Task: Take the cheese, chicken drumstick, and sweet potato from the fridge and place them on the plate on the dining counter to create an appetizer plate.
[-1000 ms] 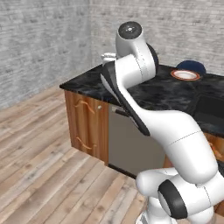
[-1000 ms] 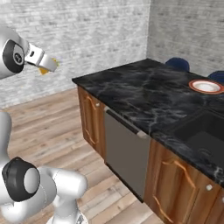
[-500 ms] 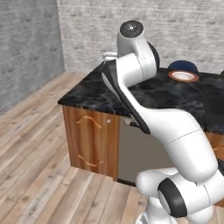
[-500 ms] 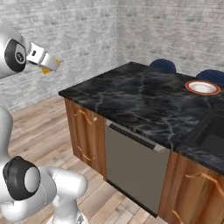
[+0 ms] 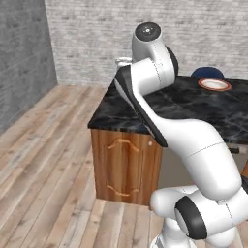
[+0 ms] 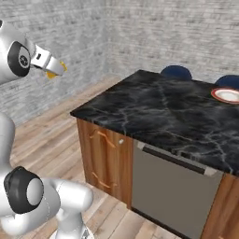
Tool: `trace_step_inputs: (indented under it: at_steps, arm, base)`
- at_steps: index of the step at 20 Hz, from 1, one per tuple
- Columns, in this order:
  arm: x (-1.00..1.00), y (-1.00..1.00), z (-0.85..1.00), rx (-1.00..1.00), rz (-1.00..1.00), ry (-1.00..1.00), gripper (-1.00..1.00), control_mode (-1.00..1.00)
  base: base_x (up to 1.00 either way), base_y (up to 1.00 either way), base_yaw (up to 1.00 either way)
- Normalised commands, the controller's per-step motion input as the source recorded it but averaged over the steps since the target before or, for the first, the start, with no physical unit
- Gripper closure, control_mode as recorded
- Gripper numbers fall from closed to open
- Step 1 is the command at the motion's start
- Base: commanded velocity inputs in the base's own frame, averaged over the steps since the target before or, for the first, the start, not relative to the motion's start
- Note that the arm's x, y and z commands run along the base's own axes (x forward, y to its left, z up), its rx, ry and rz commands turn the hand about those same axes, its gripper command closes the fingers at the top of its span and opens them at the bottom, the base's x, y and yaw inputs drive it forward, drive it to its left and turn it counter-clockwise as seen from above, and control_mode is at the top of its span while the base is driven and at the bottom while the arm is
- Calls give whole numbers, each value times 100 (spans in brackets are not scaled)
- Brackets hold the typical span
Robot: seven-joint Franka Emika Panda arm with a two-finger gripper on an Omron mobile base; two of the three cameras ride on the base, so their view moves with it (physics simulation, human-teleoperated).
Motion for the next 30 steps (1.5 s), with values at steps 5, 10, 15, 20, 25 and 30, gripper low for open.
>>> trace_step_inputs:
  at_steps: [5,10,15,20,25,30]
  arm:
    - [0,0,0,0,0,0,100,100]
    - [0,0,0,0,0,0,100,100]
    - [0,0,0,0,0,0,100,100]
    - [0,0,0,0,0,0,100,100]
    - [0,0,0,0,0,0,100,100]
    - [0,0,0,0,0,0,100,100]
  base:
    - [16,100,-10]
    - [26,100,-9]
    - [37,100,-16]
    - [47,95,-34]
    - [90,66,-57]
    - [100,89,-55]
